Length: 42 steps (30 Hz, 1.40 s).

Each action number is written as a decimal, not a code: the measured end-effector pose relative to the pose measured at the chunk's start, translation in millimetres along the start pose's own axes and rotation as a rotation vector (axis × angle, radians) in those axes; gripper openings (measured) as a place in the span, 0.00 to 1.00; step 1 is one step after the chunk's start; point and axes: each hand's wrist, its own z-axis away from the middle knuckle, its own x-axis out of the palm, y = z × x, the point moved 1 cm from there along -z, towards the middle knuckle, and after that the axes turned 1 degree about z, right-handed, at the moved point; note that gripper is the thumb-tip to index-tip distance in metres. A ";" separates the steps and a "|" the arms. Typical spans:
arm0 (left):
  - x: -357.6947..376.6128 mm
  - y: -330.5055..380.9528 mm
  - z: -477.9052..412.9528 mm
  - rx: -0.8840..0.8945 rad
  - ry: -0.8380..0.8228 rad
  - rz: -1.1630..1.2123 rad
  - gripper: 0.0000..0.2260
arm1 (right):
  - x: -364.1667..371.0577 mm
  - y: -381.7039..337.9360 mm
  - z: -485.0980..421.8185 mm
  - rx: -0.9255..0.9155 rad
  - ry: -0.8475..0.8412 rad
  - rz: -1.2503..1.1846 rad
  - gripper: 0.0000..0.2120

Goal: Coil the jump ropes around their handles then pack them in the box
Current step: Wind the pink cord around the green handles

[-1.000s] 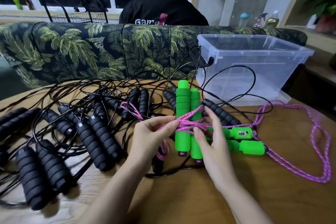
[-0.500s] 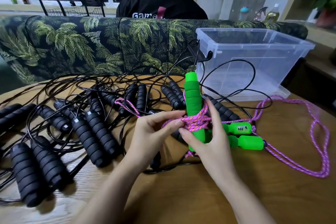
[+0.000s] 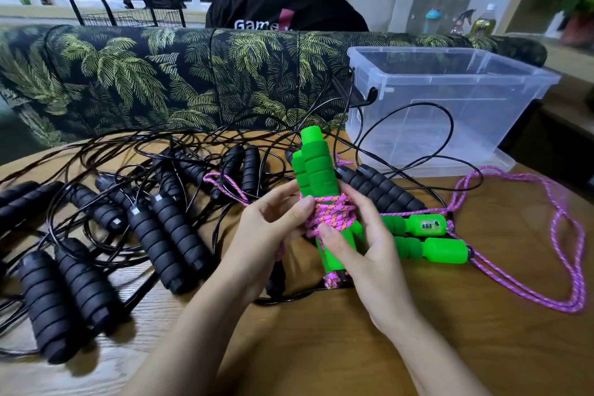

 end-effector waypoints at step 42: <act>0.9 -0.4 4.2 0.378 -0.070 -0.288 0.19 | -5.4 5.9 2.6 -0.262 0.152 0.838 0.35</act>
